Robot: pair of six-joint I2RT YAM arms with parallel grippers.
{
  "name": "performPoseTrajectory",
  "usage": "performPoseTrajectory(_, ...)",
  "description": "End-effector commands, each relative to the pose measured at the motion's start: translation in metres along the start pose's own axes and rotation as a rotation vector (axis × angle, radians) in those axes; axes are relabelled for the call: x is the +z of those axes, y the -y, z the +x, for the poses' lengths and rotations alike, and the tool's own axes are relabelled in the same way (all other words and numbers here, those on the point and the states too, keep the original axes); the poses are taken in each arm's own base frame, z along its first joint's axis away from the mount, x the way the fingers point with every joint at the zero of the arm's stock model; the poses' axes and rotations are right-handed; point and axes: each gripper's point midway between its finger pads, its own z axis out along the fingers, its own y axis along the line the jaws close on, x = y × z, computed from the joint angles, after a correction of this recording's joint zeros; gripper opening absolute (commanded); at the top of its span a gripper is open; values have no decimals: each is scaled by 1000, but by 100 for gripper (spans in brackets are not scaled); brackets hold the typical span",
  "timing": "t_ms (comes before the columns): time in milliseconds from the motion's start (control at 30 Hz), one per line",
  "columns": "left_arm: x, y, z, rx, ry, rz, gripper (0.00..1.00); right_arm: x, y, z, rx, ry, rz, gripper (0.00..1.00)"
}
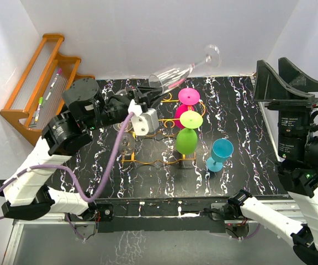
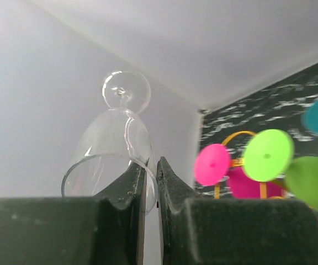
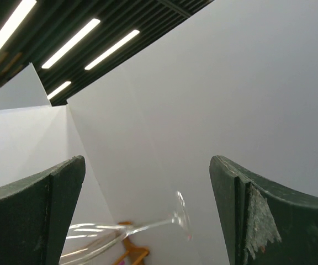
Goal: Place the wine glass upside down on the wine glass rack
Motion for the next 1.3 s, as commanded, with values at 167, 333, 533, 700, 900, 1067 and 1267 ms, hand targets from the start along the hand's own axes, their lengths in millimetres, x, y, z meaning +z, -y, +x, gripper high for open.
performPoseTrajectory(167, -26, -104, -36, 501, 135, -661, 0, 0, -15, -4, 104, 43, -70, 100)
performPoseTrajectory(333, -29, -85, -48, 817, 212, -786, 0, 10, -37, 15, 154, -15, -164, 100)
performPoseTrajectory(533, -25, -63, -50, 1040, 219, -788, 0, 20, -62, 46, 195, -95, -284, 99)
performPoseTrajectory(700, -21, -41, -43, 1142, 230, -744, 0, 14, -85, 55, 321, -74, -421, 94)
performPoseTrajectory(900, -16, -15, -36, 1218, 267, -686, 0, 6, -105, 49, 427, -16, -556, 84)
performPoseTrajectory(1067, -16, -9, -35, 1231, 275, -676, 0, 6, -113, 41, 439, 15, -604, 80)
performPoseTrajectory(1267, -17, -7, -34, 1252, 276, -672, 0, 12, -111, 57, 457, -17, -584, 74)
